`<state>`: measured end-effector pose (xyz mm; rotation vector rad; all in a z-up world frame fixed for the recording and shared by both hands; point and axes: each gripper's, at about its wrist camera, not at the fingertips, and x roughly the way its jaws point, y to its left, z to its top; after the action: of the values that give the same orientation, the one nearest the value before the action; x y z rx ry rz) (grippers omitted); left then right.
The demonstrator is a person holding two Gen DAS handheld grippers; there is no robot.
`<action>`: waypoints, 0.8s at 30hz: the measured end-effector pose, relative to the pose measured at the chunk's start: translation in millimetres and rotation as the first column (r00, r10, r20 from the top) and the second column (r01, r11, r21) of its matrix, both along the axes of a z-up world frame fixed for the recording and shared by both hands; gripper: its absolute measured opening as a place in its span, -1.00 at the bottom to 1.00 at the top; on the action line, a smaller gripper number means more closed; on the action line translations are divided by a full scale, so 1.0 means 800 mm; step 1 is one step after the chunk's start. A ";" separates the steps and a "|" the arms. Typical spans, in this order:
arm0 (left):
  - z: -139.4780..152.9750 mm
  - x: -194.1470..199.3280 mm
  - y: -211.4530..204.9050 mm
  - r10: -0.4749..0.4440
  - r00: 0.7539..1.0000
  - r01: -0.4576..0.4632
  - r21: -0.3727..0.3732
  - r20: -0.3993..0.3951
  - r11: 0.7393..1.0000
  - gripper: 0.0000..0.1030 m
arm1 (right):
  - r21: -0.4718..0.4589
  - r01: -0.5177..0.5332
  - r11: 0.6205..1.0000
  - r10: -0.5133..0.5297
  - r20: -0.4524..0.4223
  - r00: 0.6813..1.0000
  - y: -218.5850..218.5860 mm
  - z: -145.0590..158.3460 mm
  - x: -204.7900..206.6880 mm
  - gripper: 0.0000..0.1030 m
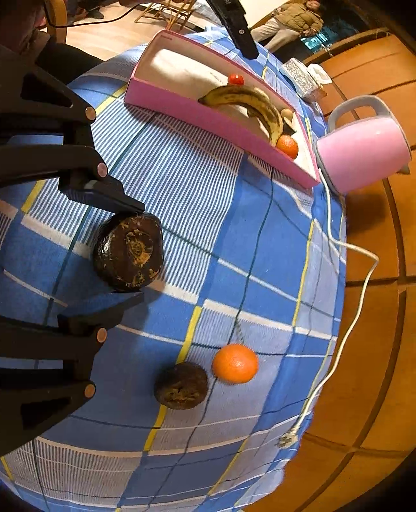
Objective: Organize fruits
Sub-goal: 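Carry the dark round fruit into the tray and open the right gripper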
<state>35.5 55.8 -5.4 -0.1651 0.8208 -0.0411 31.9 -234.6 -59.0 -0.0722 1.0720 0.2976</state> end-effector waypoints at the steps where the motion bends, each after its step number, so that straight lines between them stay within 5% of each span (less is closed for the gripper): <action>1: 0.000 -0.001 0.001 0.002 1.000 -0.002 -0.002 0.000 1.000 0.01 | 0.003 -0.006 1.000 0.005 0.005 1.000 0.003 0.003 0.000 -0.06; 24: -0.008 -0.014 0.069 0.137 0.990 -0.138 -0.059 -0.024 0.989 0.02 | -0.029 -0.350 0.936 0.351 0.133 0.927 0.177 0.070 0.039 -0.06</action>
<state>24.4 111.1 -12.1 -0.2796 0.8267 0.0658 62.8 -93.1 -2.9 -0.2880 0.9201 0.6053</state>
